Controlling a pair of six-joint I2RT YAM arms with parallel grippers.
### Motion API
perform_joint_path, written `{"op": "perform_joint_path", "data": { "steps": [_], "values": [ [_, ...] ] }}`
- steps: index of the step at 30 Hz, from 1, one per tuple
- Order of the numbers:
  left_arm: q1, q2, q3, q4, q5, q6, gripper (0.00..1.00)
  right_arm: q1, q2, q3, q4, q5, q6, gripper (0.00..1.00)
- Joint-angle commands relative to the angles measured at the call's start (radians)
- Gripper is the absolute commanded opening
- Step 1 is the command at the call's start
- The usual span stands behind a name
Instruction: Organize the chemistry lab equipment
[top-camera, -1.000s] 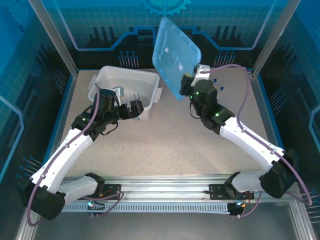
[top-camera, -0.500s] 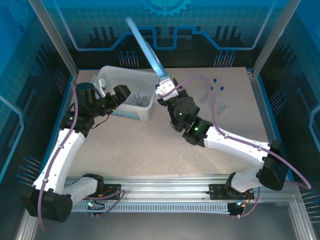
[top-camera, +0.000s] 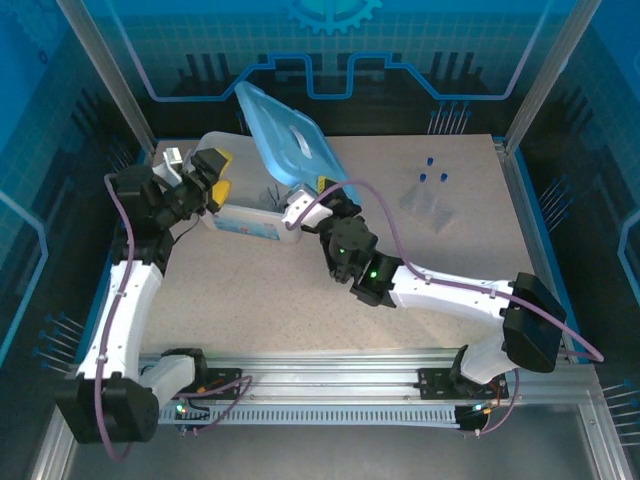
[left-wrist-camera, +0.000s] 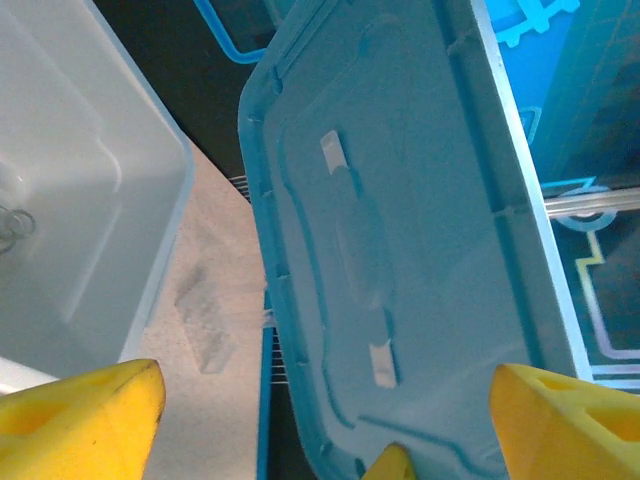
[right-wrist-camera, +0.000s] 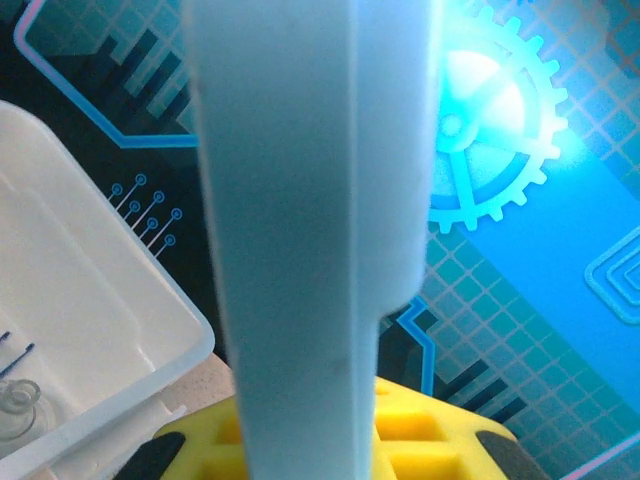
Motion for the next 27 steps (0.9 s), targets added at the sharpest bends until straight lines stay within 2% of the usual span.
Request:
{"op": "perform_joint_path", "data": {
  "steps": [1, 7, 13, 21, 27],
  "values": [
    [0.016, 0.019, -0.004, 0.151, 0.074, -0.125, 0.83, 0.029, 0.026, -0.015, 0.14, 0.04, -0.094, 0.0],
    [0.024, 0.051, 0.027, 0.172, 0.1, -0.152, 0.79, 0.056, 0.066, -0.021, 0.178, 0.057, -0.164, 0.0],
    [0.024, 0.081, 0.024, 0.175, 0.118, -0.152, 0.77, 0.091, 0.128, -0.028, 0.331, 0.069, -0.298, 0.0],
    [0.025, 0.119, 0.046, 0.099, 0.131, -0.091, 0.6, 0.116, 0.216, -0.01, 0.452, 0.076, -0.446, 0.0],
    [0.026, 0.13, 0.124, -0.139, 0.115, 0.074, 0.47, 0.116, 0.221, -0.005, 0.46, 0.07, -0.48, 0.0]
  ]
}}
